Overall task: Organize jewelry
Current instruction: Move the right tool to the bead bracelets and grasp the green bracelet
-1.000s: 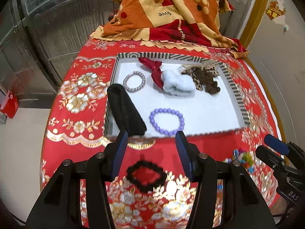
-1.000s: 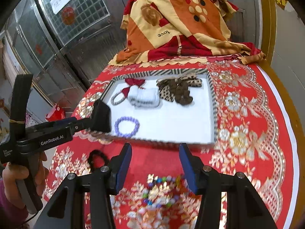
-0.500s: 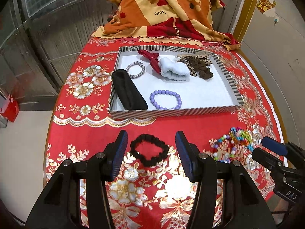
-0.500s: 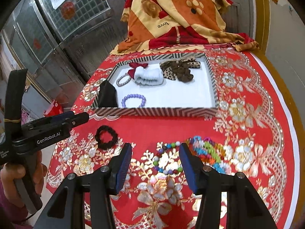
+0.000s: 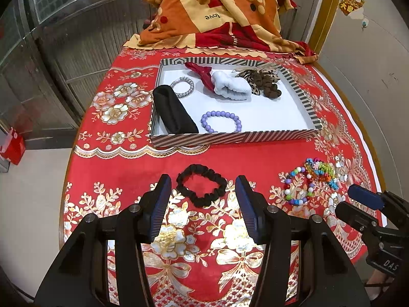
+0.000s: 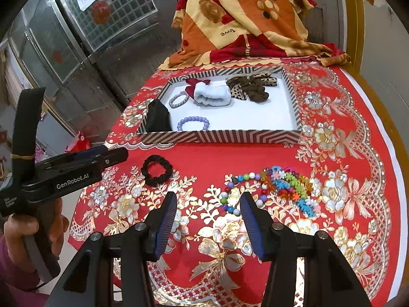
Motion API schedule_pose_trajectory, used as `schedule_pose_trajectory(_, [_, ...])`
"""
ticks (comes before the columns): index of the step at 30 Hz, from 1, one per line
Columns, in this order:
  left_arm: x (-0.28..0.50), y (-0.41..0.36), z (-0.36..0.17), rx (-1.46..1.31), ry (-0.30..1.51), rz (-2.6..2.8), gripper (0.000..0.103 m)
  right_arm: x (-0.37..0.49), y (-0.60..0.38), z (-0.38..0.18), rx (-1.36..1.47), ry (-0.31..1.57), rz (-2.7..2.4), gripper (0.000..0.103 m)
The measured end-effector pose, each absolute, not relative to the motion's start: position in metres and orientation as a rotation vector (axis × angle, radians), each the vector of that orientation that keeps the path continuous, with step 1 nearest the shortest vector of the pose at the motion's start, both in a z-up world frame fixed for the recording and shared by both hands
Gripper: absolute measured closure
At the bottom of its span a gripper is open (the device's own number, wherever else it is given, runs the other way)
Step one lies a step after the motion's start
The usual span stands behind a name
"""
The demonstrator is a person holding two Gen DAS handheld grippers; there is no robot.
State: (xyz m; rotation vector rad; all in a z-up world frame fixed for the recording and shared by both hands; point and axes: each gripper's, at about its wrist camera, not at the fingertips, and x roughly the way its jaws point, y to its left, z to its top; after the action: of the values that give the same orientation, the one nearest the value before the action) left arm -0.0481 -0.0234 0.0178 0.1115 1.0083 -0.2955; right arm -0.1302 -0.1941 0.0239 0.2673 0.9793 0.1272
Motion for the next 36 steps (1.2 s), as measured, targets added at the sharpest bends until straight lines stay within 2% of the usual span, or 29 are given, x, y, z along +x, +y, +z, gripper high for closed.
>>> schedule_pose_trajectory(36, [-0.036, -0.054, -0.022, 0.092, 1.181, -0.378, 0.051, -0.137, -0.254, -0.01, 0.27, 1.066, 0.008, 0.054])
